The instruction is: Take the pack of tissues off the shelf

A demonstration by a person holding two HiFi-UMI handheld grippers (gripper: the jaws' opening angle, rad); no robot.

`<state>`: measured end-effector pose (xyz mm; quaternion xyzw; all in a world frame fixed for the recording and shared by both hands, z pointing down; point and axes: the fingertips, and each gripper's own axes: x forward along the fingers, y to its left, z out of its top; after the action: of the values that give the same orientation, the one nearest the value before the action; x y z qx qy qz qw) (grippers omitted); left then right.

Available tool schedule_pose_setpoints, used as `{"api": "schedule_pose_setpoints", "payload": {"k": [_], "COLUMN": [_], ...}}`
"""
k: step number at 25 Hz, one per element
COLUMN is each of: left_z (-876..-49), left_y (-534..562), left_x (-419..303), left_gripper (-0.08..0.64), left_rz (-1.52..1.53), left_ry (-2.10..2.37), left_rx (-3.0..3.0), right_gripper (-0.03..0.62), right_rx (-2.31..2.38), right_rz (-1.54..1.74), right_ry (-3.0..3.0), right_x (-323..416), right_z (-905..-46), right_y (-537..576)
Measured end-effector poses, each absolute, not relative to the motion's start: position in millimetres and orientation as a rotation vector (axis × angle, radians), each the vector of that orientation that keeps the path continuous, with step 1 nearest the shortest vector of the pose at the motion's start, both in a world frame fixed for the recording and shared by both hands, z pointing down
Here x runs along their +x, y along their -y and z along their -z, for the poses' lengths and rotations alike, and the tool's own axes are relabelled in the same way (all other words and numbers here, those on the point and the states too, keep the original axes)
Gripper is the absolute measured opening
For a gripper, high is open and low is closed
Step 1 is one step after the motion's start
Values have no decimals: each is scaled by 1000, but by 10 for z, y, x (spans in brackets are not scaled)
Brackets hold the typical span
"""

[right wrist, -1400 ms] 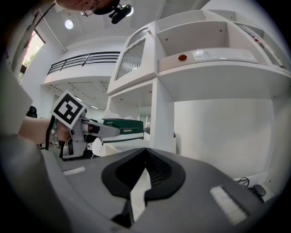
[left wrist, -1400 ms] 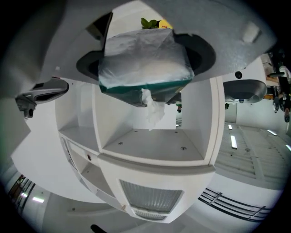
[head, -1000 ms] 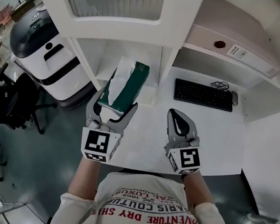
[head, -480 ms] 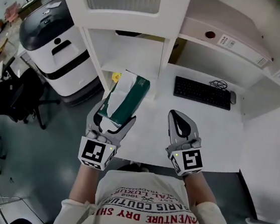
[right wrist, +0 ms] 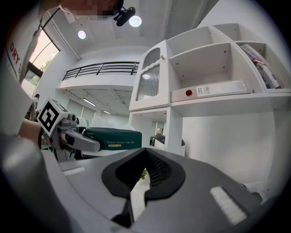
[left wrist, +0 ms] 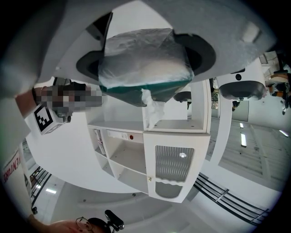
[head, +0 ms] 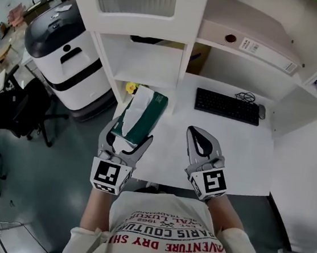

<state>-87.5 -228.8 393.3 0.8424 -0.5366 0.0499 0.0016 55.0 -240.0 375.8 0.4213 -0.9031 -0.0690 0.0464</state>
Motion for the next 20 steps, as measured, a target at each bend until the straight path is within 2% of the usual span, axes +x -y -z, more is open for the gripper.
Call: {"api": "schedule_pose_setpoints", "payload": {"k": [20], "left_z": [-4063], "left_y": [2452], "left_x": [-820], "left_gripper": [431], "left_rz": [-241], "left_ry": [1688], "left_rx": [2638], "right_gripper": [0], "right_rx": [1237], "right_rz": [156], "right_ry": [2753], "right_x": [491], "right_z": [-3888], "right_y": [2530]}}
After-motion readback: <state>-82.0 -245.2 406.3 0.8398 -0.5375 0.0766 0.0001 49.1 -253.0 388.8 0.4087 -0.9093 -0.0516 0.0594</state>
